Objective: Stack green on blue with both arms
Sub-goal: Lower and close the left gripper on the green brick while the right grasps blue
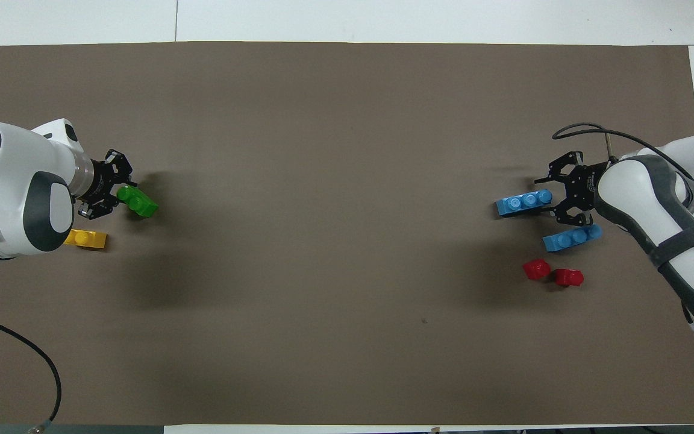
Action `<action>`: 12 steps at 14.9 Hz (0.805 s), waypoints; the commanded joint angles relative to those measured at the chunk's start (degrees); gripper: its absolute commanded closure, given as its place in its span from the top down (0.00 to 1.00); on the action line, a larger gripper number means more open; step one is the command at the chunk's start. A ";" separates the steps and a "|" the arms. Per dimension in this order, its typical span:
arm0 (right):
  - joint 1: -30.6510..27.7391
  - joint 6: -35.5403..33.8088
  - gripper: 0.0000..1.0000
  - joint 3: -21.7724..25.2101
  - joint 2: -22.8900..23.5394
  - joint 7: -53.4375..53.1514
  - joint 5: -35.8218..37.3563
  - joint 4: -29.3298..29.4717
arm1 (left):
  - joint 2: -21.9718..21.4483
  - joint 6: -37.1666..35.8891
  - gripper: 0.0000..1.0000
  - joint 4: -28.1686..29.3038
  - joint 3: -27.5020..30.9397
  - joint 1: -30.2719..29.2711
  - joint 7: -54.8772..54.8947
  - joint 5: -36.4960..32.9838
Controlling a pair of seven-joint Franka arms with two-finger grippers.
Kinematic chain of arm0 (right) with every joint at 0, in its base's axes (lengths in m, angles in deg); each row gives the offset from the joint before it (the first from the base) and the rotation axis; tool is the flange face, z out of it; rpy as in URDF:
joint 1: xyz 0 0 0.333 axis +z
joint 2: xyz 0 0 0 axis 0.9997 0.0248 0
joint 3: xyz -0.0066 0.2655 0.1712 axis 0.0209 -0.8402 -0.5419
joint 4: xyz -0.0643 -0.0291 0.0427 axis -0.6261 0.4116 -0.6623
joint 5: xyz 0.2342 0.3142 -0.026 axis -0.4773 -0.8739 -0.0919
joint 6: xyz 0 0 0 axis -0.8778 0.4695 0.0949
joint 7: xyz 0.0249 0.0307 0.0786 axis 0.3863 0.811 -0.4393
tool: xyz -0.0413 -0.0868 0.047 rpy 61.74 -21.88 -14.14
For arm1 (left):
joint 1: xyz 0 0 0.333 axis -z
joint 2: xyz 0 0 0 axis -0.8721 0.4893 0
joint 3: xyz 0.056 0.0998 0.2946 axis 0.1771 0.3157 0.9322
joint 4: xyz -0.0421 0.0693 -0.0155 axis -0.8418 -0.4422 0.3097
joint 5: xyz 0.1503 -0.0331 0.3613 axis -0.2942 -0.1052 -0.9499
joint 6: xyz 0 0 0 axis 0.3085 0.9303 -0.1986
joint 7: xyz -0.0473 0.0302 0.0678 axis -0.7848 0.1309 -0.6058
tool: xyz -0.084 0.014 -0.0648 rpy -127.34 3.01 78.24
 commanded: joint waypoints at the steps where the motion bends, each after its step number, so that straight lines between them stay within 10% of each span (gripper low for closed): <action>1: -0.73 1.00 0.32 -0.41 -0.03 2.29 -1.95 -0.62 | 0.50 -0.22 0.41 -0.85 -0.05 0.10 -0.10 0.32; 5: -0.73 0.30 0.00 -0.49 -0.03 2.38 -3.45 -0.36 | 0.50 -0.22 0.00 -0.76 -0.14 0.27 -0.10 0.32; 12: 2.68 -9.35 0.00 -0.50 0.06 -3.58 -3.36 7.89 | 0.50 -0.31 0.00 -0.67 -0.05 0.54 -0.02 0.32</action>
